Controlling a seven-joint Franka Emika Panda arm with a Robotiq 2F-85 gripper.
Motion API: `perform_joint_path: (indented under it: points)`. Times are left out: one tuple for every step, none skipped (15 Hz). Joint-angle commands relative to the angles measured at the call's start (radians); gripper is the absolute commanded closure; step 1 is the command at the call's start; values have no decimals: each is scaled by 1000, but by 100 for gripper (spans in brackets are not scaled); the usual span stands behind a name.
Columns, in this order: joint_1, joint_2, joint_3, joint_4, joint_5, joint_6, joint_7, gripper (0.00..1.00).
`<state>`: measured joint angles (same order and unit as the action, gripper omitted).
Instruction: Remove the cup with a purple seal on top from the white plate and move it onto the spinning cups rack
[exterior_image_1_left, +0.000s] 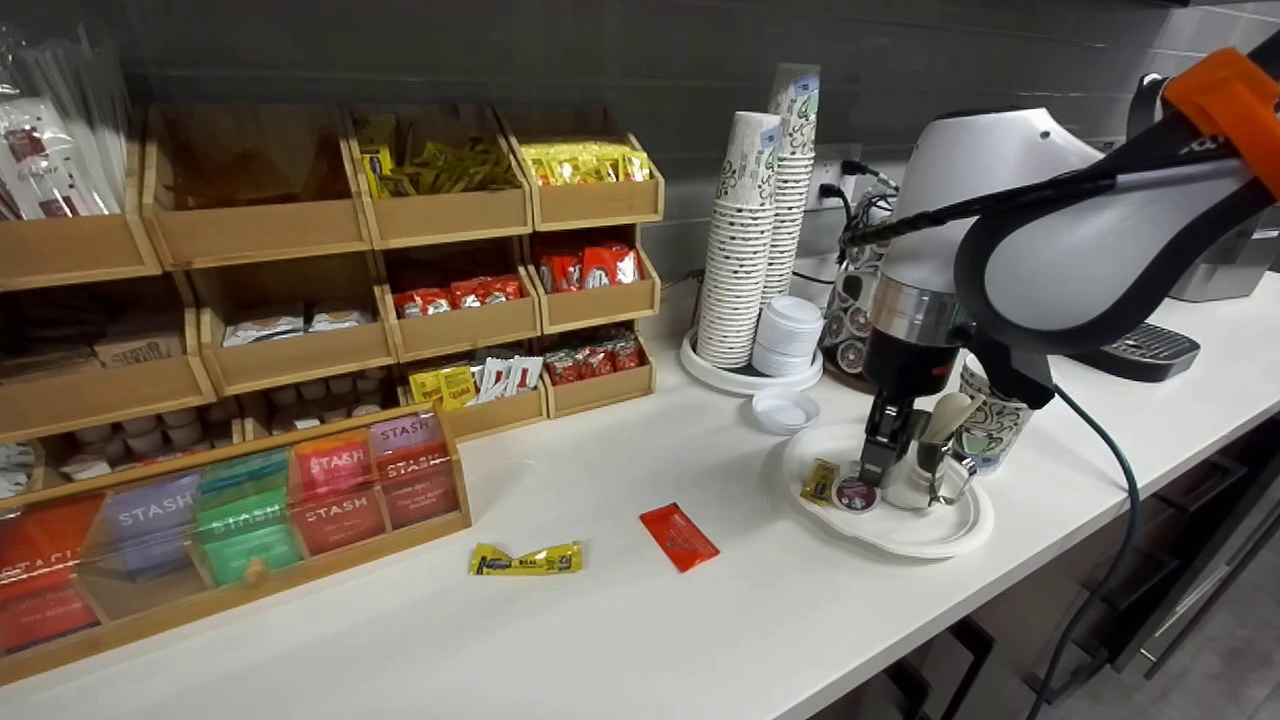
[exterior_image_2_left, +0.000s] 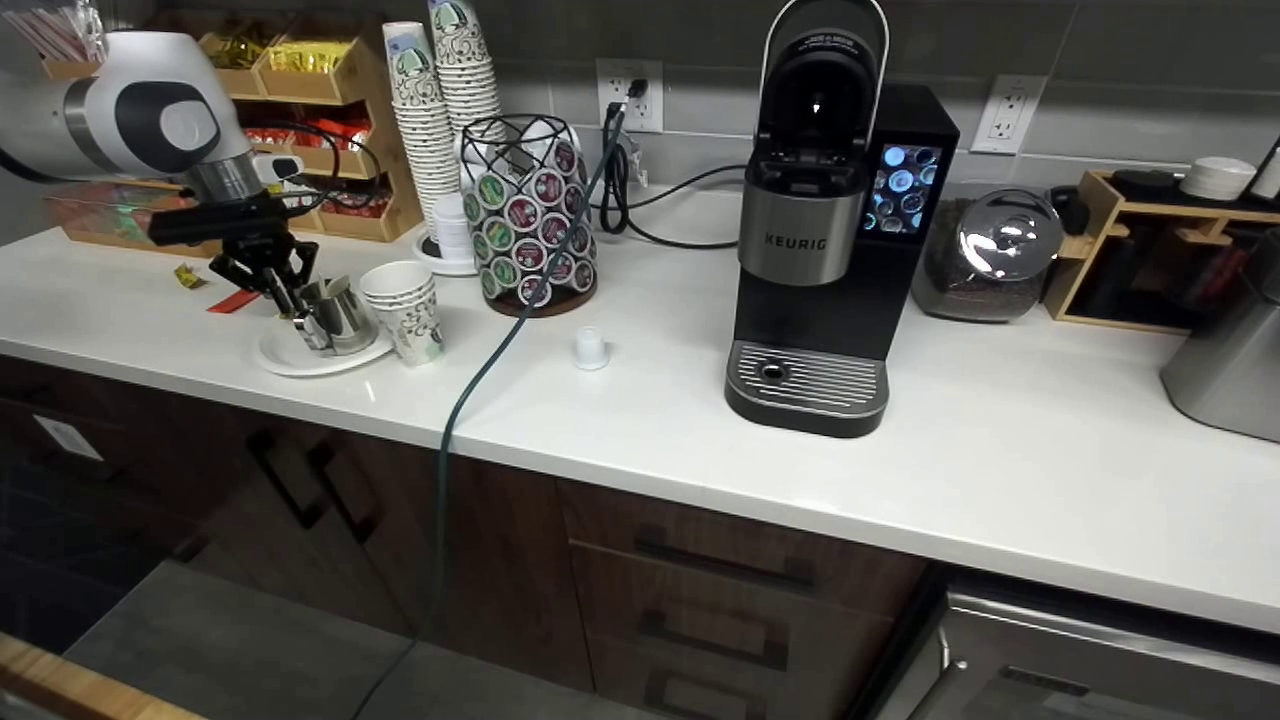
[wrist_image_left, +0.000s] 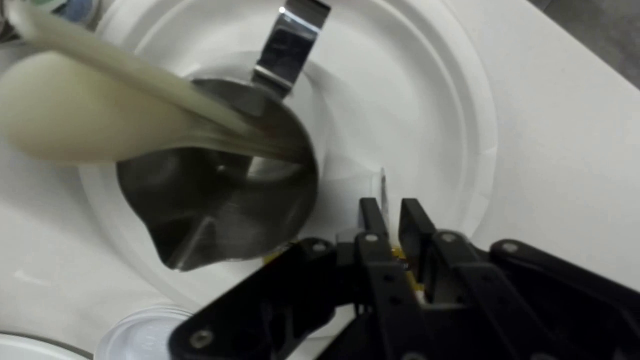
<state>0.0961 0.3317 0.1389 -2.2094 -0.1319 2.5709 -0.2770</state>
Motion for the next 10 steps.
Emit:
perform_joint_path:
  points:
    - [-7,17,19,1,29,22,-13,98]
    - [-7,20,20,1,30,21,-13,96]
    - [-7,23,21,2,30,20,-11,89]
    - [-6,24,21,4,29,20,-10,92]
    - [-6,26,21,5,30,19,-10,88]
    - [-6,27,21,5,29,18,-8,89]
    - [-6,27,20,6,28,19,-7,98]
    - [-2,28,15,7,21,19,2,93]
    - [-3,28,16,7,23,18,-1,65]
    - [-3,28,16,8,22,18,0,68]
